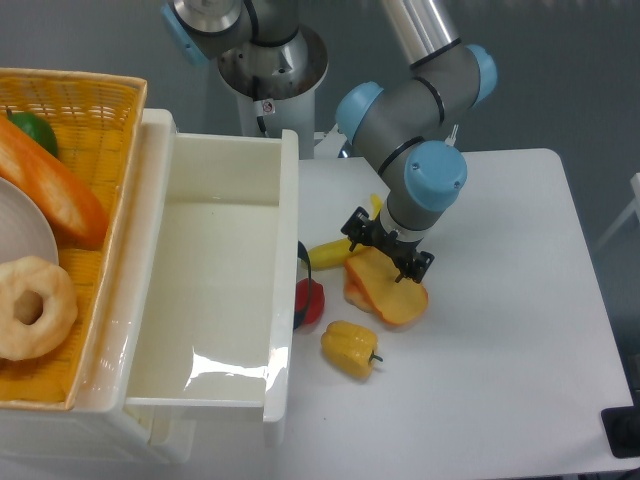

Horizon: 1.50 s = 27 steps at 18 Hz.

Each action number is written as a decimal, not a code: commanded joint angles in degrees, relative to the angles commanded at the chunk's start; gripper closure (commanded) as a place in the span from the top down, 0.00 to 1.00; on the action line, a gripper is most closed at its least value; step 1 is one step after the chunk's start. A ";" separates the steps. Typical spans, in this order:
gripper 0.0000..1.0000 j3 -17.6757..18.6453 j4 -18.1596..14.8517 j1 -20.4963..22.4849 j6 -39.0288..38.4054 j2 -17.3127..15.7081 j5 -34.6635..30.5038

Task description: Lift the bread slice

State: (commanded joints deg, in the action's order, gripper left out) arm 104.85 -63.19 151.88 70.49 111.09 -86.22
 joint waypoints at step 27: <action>0.00 -12.90 -6.06 1.58 0.61 -0.27 -0.35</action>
State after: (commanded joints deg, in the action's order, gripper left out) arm 91.96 -69.25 153.46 71.10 110.83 -86.57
